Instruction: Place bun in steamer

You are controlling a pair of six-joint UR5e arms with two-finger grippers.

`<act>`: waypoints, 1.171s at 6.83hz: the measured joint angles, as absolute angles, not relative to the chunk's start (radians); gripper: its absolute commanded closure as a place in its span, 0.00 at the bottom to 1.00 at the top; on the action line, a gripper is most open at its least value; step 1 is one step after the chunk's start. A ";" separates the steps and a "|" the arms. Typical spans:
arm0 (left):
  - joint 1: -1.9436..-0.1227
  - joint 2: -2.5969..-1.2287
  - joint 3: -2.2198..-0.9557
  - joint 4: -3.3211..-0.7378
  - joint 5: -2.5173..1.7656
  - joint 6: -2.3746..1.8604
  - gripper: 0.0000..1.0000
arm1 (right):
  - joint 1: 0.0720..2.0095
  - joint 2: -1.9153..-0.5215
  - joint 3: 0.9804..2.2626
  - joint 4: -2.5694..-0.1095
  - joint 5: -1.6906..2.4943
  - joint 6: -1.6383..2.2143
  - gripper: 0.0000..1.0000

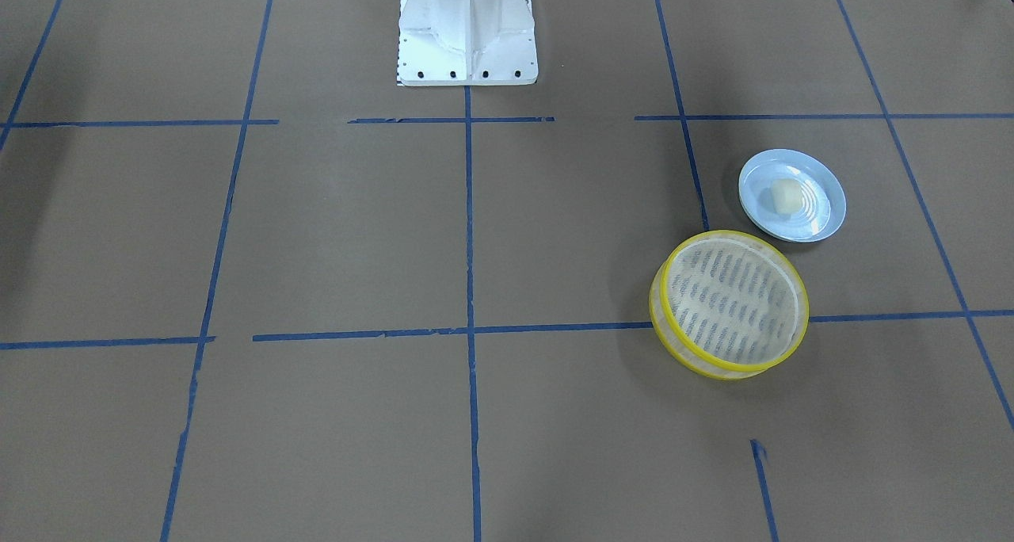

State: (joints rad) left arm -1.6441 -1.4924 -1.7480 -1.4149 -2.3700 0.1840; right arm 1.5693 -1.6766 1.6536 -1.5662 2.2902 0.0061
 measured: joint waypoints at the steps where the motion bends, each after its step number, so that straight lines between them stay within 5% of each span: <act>1: -1.644 -1.493 -1.745 -1.413 -2.370 0.185 0.00 | 1.569 -1.676 1.654 -1.566 2.290 0.006 0.00; 8: -1.602 -1.490 -1.709 -1.576 -2.393 0.173 0.00 | 1.569 -1.676 1.654 -1.566 2.290 0.006 0.00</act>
